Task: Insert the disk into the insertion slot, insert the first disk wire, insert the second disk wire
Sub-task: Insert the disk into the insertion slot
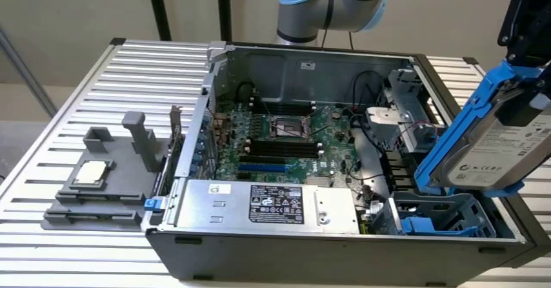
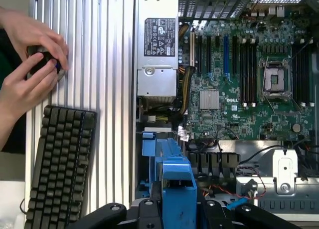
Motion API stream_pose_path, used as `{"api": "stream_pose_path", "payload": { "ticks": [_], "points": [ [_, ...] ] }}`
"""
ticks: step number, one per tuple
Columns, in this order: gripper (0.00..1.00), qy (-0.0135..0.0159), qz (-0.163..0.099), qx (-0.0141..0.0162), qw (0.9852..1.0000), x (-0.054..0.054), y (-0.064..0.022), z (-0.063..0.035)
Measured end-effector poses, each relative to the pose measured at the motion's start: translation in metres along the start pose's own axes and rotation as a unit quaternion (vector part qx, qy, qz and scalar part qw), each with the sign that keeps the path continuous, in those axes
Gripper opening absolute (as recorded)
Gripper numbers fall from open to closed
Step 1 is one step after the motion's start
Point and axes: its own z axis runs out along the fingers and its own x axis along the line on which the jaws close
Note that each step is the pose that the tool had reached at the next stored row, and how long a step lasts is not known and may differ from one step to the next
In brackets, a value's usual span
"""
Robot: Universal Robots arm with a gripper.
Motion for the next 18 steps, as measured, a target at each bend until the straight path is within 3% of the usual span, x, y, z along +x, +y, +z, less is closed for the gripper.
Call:
{"api": "stream_pose_path", "payload": {
  "ticks": [7,18],
  "points": [
    [0.33,-0.0126,-0.006,-0.0003,0.9999,0.003,0.0,0.0069],
    [0.33,-0.0228,-0.01,-0.0005,0.9997,0.018,-0.0005,0.0225]
  ]
}}
